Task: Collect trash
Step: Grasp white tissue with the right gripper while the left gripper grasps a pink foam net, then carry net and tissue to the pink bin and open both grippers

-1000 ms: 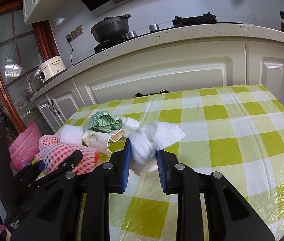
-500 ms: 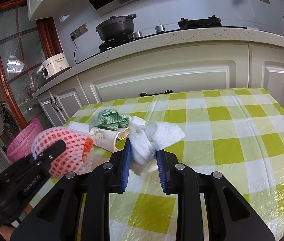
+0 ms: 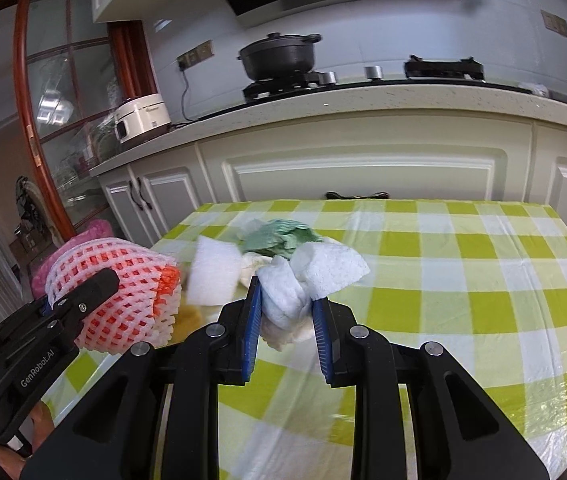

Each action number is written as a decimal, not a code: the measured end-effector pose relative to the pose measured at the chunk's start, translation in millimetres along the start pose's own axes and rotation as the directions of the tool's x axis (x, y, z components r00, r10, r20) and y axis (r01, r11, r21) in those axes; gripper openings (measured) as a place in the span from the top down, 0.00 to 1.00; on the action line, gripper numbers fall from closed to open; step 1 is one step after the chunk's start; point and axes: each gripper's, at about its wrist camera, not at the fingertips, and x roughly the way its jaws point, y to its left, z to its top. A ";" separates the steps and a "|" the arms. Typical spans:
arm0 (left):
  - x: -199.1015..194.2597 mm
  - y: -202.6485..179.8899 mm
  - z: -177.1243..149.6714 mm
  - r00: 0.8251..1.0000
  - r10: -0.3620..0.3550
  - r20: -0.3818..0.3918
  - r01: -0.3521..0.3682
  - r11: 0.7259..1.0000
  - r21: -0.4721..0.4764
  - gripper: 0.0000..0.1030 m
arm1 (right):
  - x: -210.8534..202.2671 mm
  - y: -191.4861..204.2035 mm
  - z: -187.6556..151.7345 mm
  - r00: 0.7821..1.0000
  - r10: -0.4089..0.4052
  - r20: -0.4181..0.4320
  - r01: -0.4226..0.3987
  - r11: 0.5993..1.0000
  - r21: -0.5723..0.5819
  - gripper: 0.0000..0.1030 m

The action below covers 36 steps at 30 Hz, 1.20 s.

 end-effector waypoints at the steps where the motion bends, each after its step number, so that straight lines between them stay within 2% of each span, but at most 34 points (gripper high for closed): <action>1: -3.6 3.9 0.2 1.000 0.009 0.008 -0.009 1.000 -0.003 0.77 | -0.1 7.0 0.4 1.000 0.011 0.002 -0.011 1.000 -0.008 0.75; 8: -33.6 52.0 -0.7 0.995 0.092 0.042 -0.090 0.995 -0.039 0.77 | 2.6 54.1 6.6 0.996 0.094 -0.003 -0.094 0.993 -0.068 0.75; 13: -51.4 95.9 -2.4 0.984 0.170 0.046 -0.166 0.982 -0.086 0.77 | 18.3 99.2 10.7 0.980 0.194 -0.050 -0.199 0.972 -0.122 0.75; 20: -67.2 160.8 5.8 0.956 0.289 0.044 -0.279 0.948 -0.151 0.76 | 53.1 175.1 13.4 0.941 0.312 -0.130 -0.334 0.918 -0.212 0.75; 24: -70.8 194.9 16.1 0.943 0.331 0.040 -0.321 0.932 -0.166 0.76 | 76.1 211.0 25.5 0.914 0.371 -0.162 -0.400 0.889 -0.222 0.75; 30: -66.5 251.6 36.6 0.912 0.409 0.035 -0.395 0.898 -0.194 0.76 | 117.0 262.4 46.1 0.879 0.435 -0.194 -0.473 0.845 -0.249 0.75; 36: -43.9 312.0 54.2 0.902 0.432 0.000 -0.418 0.874 -0.246 0.76 | 162.5 301.5 64.0 0.845 0.481 -0.232 -0.530 0.812 -0.246 0.75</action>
